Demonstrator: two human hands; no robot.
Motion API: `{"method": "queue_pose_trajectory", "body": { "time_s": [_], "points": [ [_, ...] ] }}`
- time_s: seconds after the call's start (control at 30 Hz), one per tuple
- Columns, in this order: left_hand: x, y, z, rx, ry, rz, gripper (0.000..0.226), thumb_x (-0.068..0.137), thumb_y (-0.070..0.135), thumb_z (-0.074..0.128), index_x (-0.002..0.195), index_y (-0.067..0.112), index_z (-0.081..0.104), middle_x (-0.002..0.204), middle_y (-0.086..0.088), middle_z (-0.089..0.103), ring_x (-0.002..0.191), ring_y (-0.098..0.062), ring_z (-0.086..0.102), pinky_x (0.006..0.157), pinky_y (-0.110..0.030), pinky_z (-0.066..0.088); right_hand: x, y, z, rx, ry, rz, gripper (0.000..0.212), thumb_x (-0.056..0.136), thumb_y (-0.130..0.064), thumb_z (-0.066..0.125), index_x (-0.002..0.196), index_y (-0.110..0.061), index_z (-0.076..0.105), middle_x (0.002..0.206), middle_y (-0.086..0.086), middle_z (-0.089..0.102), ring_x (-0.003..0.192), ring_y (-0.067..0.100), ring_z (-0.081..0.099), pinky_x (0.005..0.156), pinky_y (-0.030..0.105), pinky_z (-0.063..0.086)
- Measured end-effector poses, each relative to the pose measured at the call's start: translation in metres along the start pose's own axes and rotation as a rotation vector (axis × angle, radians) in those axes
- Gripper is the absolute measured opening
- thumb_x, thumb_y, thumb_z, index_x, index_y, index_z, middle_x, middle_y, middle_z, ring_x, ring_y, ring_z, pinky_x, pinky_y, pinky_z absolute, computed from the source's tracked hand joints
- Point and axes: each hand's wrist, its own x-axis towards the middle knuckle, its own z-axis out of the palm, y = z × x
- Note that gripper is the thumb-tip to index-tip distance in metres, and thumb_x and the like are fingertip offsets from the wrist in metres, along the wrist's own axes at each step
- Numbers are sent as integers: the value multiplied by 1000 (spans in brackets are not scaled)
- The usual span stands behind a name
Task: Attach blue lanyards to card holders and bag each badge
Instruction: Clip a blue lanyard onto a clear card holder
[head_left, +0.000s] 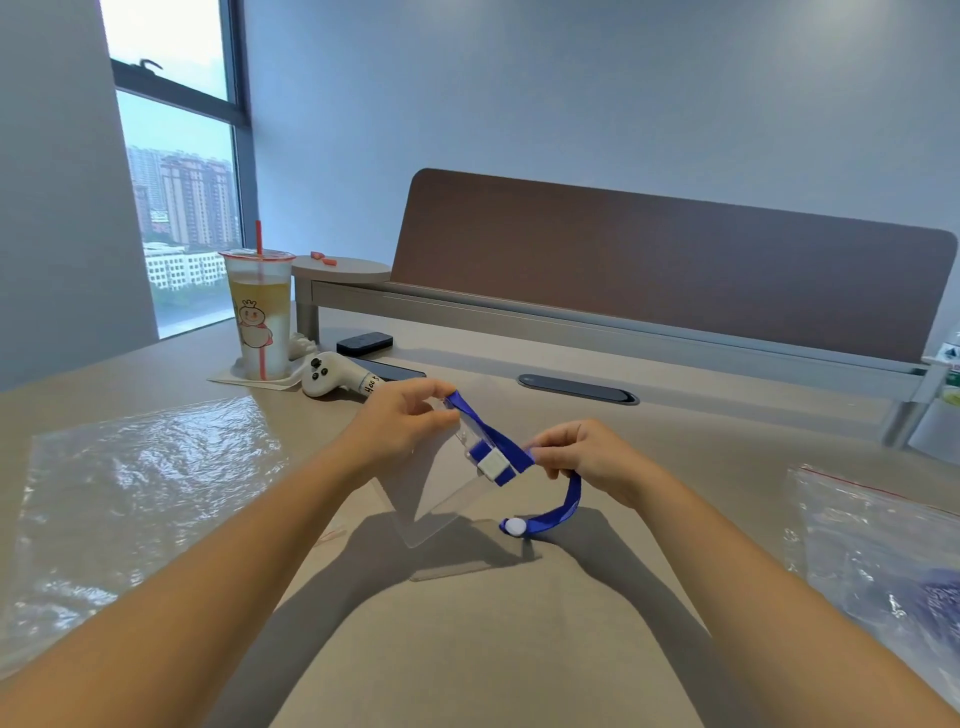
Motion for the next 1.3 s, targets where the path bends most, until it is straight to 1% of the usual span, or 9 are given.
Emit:
{"method": "queue_pose_trajectory", "body": {
  "time_s": [0.07,0.13,0.3,0.47,0.6,0.87,1.13,1.23,1.3],
  "points": [
    [0,0,0,21,-53,13,19,91,16,48,107,19,59,82,8,55,75,-7,49,65,-22,37,0,-2,-1,0,-29,-19,15,89,-11,53,81,-18,63,68,-2,57,64,9,46,61,21,39],
    [-1,0,2,67,-109,27,22,91,15,49,109,16,61,87,7,55,74,-2,48,68,-23,37,1,-4,-2,27,-41,-29,14,87,-9,55,76,-15,63,69,-2,58,64,8,48,60,18,41],
    [-3,5,8,140,-283,53,27,91,14,49,116,14,59,102,-6,62,87,-13,52,82,-28,39,2,-12,-4,50,-47,-41,19,84,-7,57,67,-13,57,67,0,57,63,10,50,63,20,43],
    [-7,13,14,146,-443,70,27,90,12,50,116,11,58,117,-10,61,98,-16,55,82,-26,45,3,-15,-8,112,4,-20,18,84,-10,57,67,-12,56,68,2,57,64,12,49,63,21,44],
    [-5,12,24,224,-520,58,28,89,13,52,116,10,59,116,-9,61,74,-5,53,70,-16,41,3,-24,-8,186,73,-66,17,85,-10,57,69,-13,58,71,1,59,67,11,52,64,20,44],
    [4,1,26,319,-327,-7,38,89,15,53,126,17,47,132,-4,51,111,-21,53,91,-31,41,-1,-26,-1,229,89,-109,8,87,-10,55,84,-7,62,78,0,61,72,12,54,62,16,45],
    [6,-2,20,323,10,-22,28,91,24,51,118,20,55,112,-10,62,90,-13,49,77,-27,40,-2,-18,8,224,82,-19,14,83,-3,58,73,-12,56,79,5,61,62,12,59,49,12,50],
    [3,-1,20,332,58,-1,31,91,24,50,122,19,52,111,-9,62,88,-11,48,75,-25,38,-1,-22,13,115,132,-31,11,82,-6,60,73,-11,58,85,7,62,70,14,60,62,23,51],
    [2,0,20,340,77,10,33,91,25,50,123,20,51,112,-8,62,87,-10,47,74,-24,38,-2,-24,16,23,149,-46,2,82,-9,61,82,-7,62,89,9,63,81,18,59,68,28,49]
  ]
}}
